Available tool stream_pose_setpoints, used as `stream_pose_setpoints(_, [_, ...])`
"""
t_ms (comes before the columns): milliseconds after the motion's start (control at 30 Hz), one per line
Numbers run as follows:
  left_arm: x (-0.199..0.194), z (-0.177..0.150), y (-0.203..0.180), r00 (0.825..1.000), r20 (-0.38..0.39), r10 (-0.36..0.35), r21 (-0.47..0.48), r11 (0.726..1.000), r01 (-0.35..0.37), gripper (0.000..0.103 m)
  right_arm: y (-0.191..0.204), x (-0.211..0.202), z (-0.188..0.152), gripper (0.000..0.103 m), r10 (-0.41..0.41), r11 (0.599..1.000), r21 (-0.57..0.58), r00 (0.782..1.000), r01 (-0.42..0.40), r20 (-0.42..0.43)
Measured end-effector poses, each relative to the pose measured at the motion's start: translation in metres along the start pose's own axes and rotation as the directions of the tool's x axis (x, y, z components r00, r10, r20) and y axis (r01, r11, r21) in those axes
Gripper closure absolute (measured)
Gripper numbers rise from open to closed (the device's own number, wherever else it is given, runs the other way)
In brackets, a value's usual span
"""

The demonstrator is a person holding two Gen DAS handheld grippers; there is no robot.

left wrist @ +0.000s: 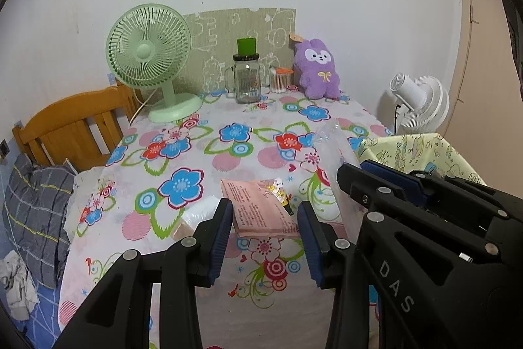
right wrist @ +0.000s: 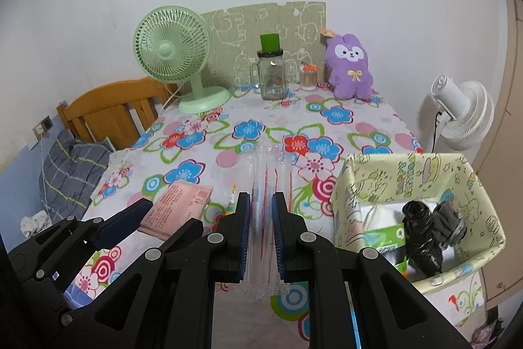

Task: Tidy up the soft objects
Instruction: 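Carry the pink packet with the left tool while the right tool carries the straws toward the box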

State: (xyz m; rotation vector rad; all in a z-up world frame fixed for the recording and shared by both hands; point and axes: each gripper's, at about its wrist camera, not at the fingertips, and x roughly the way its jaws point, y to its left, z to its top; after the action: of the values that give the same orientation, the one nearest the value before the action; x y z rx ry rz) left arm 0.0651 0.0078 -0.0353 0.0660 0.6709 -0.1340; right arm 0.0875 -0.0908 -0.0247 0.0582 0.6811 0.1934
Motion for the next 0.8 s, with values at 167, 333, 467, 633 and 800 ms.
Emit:
stream_pose_setpoints(167, [-0.008,0.008,-0.005,1.0,0.021,0.0,-0.004,1.0,0.0,0.061,-0.004,-0.01,0.008,0.087,0.01,1.0,-0.008,1.0,-0.01,0.019])
stream_pose_setpoints(333, [-0.016,0.016,-0.012,0.999,0.044,0.002,0.001,1.0,-0.002,0.061,-0.009,-0.02,0.017,0.087,0.016,1.0,-0.012,0.999,-0.015,0.042])
stream_pose_setpoints(467, [-0.02,0.021,-0.016,0.999,0.054,0.005,0.001,1.0,-0.005,0.061,-0.012,-0.026,0.022,0.087,0.018,1.0,-0.014,0.998,-0.017,0.054])
stream_pose_setpoints(633, [-0.023,0.025,-0.019,0.998,0.062,0.013,-0.006,1.0,-0.013,0.061,-0.015,-0.031,0.027,0.087,0.026,0.999,-0.024,0.998,-0.025,0.061])
stream_pose_setpoints(800, [-0.023,0.026,-0.022,0.998,0.065,0.021,-0.012,1.0,-0.02,0.061,-0.018,-0.033,0.029,0.087,0.037,0.999,-0.032,0.997,-0.035,0.064])
